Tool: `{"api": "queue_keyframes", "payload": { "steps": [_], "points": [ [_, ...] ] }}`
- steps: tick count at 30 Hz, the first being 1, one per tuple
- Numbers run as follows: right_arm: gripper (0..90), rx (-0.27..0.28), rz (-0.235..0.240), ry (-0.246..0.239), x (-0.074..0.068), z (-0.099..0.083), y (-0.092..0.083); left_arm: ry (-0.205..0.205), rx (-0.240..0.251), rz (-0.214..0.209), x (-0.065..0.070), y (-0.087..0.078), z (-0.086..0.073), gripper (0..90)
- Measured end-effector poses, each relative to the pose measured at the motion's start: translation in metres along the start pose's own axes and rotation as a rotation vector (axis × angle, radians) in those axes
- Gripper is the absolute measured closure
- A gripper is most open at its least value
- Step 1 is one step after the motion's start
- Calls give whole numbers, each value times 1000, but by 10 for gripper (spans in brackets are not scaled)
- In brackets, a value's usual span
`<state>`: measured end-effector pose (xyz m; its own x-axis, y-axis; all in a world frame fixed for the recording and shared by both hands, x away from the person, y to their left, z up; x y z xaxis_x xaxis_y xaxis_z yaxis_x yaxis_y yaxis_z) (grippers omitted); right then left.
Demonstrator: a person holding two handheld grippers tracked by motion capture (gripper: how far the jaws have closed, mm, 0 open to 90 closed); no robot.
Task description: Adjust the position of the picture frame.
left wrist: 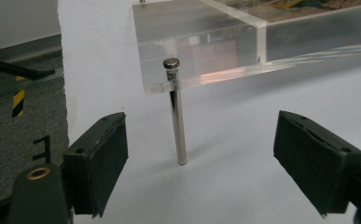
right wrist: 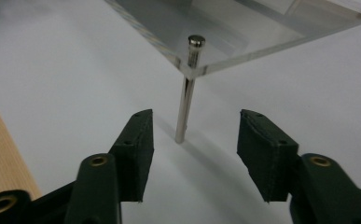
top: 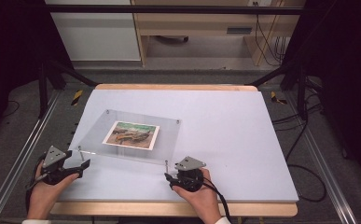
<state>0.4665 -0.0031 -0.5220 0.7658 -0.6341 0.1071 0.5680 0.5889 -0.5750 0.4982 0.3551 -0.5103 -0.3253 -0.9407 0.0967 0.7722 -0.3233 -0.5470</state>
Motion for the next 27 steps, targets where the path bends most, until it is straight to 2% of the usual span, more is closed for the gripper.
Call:
{"api": "queue_keyframes", "payload": {
  "steps": [1,2,5,6,8,9,11,12,15,16,19,23,24,27],
  "points": [
    [494,0,0,0,0,0,0,0,0,0,0,0,0,195],
    [554,0,10,12,-1,4,6,-8,3,-8,0,0,0,238],
    [599,3,15,20,-1,8,12,-15,11,-9,0,1,1,269],
    [657,16,19,43,1,14,18,-25,18,-5,-2,1,1,282],
    [731,31,19,59,3,17,21,-40,23,-4,-4,0,2,309],
    [744,32,22,70,5,19,23,-44,29,-4,-4,0,2,326],
    [788,46,49,106,5,19,24,-54,35,-3,-6,0,2,371],
    [845,63,67,104,3,20,24,-56,39,-2,-7,0,2,388],
    [848,81,59,107,3,22,22,-69,51,3,-9,1,4,451],
    [849,98,60,109,4,26,20,-86,66,-1,-10,3,6,471],
    [850,116,68,130,8,32,17,-69,68,-4,-11,9,8,543],
    [850,120,66,138,12,37,14,-83,95,-5,-12,15,13,633],
    [849,119,65,145,13,39,13,-108,115,-28,-12,19,16,654],
    [849,110,66,155,14,38,14,-120,129,-53,-10,22,19,714]
  ]
}}
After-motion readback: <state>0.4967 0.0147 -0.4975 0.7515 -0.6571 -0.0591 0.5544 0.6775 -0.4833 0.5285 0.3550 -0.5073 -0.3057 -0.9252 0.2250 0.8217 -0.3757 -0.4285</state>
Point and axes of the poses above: each handheld gripper's, and its own axes: y roughly forward along the jaws, z roughly out of its top, x roughly to its right, the point moved 8 cm from there along y, roughly forward along the jaws, and after that the axes turned 11 degrees about -y, right-handed, at the moved point
